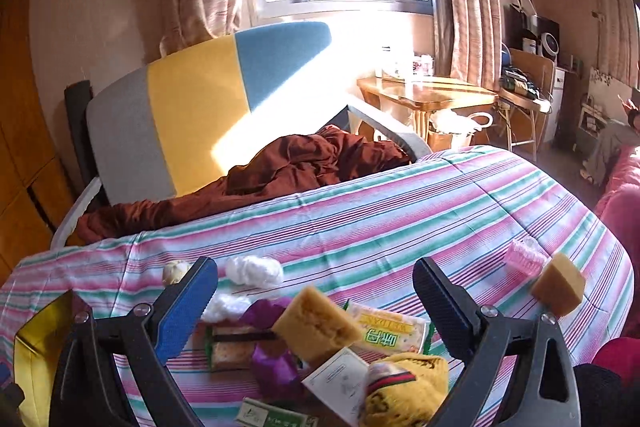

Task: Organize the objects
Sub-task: 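Move both tools from the gold tray toward the pile of items, then grasp the beige rolled sock with left while right grasps a clear plastic bundle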

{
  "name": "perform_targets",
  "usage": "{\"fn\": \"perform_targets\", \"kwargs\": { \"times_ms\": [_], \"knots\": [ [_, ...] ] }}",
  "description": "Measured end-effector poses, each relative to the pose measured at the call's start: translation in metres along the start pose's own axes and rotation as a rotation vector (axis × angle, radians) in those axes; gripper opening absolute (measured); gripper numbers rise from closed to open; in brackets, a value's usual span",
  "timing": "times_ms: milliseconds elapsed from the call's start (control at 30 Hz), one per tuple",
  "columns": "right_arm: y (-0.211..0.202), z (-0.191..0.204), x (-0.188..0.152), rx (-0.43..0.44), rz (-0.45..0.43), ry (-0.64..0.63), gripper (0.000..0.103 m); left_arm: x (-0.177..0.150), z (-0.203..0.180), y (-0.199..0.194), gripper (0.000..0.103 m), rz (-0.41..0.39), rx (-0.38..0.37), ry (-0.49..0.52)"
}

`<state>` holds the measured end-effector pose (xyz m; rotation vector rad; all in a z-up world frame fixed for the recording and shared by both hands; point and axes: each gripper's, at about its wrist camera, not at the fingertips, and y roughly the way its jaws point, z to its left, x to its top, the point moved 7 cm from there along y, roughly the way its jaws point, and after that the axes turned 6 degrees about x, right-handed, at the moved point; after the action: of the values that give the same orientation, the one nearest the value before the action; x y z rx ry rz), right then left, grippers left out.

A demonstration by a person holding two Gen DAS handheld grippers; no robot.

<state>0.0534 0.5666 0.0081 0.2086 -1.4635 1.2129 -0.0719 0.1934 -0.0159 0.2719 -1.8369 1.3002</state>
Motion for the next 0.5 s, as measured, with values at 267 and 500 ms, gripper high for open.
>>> {"fn": "perform_targets", "kwargs": {
  "times_ms": [267, 500],
  "knots": [
    [0.017, -0.043, -0.013, 0.086, 0.041, 0.209, 0.1, 0.056, -0.09, 0.064, 0.103, 0.019, -0.089, 0.117],
    [0.02, -0.038, -0.025, 0.164, 0.11, 0.247, 0.1, 0.07, -0.154, 0.138, 0.103, 0.098, -0.069, 0.185]
  ]
}}
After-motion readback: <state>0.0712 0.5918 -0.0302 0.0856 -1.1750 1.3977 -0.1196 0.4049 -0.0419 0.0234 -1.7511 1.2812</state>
